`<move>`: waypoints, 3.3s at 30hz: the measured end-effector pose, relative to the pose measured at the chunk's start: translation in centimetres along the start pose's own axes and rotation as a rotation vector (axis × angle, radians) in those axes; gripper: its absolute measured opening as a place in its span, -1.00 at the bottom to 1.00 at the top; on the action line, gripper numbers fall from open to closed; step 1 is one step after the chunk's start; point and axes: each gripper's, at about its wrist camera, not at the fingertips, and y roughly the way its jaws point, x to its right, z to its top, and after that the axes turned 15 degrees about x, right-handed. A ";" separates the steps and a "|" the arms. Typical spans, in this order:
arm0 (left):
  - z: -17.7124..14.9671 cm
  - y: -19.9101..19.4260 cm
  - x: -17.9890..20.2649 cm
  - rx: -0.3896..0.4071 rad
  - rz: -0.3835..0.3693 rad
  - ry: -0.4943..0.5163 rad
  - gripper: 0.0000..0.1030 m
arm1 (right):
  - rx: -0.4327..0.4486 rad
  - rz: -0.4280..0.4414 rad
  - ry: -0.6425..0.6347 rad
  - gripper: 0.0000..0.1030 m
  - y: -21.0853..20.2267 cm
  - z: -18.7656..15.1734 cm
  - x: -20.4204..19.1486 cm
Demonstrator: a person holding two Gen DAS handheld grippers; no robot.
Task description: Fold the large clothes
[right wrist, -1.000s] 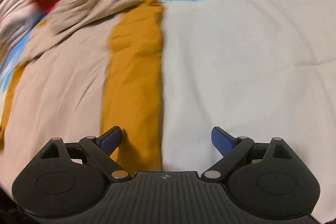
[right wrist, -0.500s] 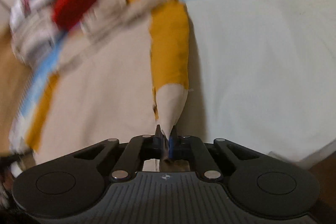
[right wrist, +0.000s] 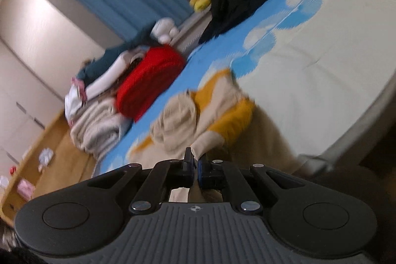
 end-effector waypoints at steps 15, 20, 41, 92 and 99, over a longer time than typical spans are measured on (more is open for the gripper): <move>15.0 27.9 0.8 -0.061 0.117 -0.160 -0.92 | -0.003 -0.158 0.028 -0.95 28.0 9.6 -7.3; 17.1 43.8 -5.6 -0.106 0.274 -0.372 0.43 | -0.051 -0.359 0.093 -0.65 45.7 8.7 -5.4; 10.4 55.8 -2.6 -0.099 0.175 0.359 -0.94 | -0.140 -0.151 -0.256 -0.92 55.2 1.8 0.9; -4.3 57.3 8.4 -0.001 0.099 0.366 0.99 | -0.291 0.170 -0.882 0.41 52.1 -16.4 -12.0; 0.9 60.2 5.2 0.053 0.165 0.329 0.99 | -0.156 0.159 -0.793 0.30 56.0 -14.2 -13.5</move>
